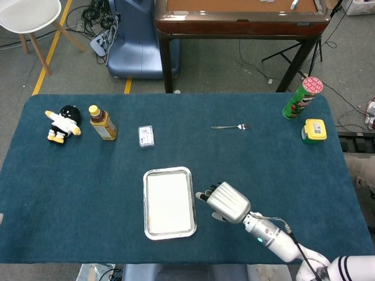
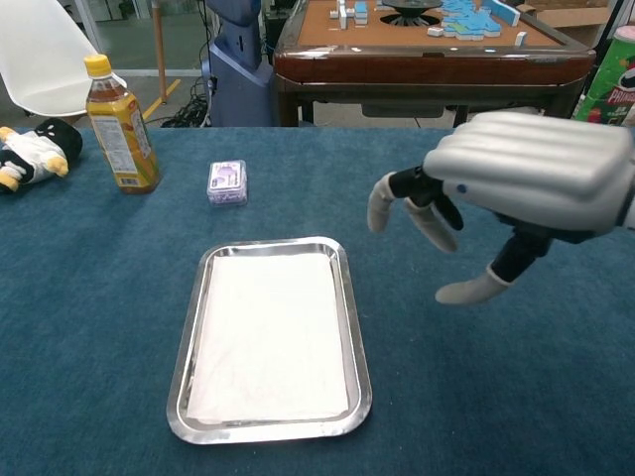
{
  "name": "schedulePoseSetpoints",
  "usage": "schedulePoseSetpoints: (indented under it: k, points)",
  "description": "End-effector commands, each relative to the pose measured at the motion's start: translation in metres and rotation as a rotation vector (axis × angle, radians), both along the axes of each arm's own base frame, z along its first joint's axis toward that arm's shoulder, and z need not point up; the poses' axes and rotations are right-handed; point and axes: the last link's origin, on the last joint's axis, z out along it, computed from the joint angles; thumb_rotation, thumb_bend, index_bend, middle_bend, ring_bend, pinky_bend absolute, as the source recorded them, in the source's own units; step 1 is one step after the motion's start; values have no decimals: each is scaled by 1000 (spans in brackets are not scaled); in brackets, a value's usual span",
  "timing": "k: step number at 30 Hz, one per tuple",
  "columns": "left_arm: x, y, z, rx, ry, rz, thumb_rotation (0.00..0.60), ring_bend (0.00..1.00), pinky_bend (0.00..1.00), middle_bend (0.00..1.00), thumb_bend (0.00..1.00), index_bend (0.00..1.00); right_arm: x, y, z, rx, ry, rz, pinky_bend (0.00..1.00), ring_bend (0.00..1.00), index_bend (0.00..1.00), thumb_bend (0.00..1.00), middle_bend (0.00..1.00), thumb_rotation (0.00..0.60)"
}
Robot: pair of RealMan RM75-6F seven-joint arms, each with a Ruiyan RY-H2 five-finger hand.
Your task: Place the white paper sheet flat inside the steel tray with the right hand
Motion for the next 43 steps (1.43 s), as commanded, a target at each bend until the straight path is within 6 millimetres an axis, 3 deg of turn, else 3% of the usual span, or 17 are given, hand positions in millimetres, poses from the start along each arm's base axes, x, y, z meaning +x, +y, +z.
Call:
schedulePoseSetpoints:
  k: [1, 5, 13, 23, 31, 43]
  points:
    - [1, 0, 0, 6, -1, -11, 600, 386, 547, 453, 278, 576, -13, 13, 21, -33, -43, -45, 460, 389, 341, 80, 495, 600]
    - [4, -1, 1, 21, -4, -32, 600, 386, 546, 456, 279, 572, -29, 27, 41, -117, -84, -63, 378, 363, 352, 52, 476, 600]
    - [12, -7, 1, 46, -1, -95, 600, 386, 546, 465, 278, 563, -67, 52, 62, -181, -161, -184, 422, 362, 359, 70, 477, 600]
    - [17, -8, -5, 19, 4, -132, 600, 386, 546, 469, 278, 560, -97, 73, 82, -222, -270, -272, 387, 362, 360, 70, 477, 600]
    - [20, -8, -6, 14, 8, -145, 600, 386, 546, 470, 278, 560, -113, 79, 90, -227, -330, -307, 386, 362, 359, 70, 477, 600]
    - [20, -5, -9, -4, 5, -144, 600, 386, 546, 471, 278, 560, -121, 71, 98, -218, -375, -330, 386, 362, 360, 70, 480, 600]
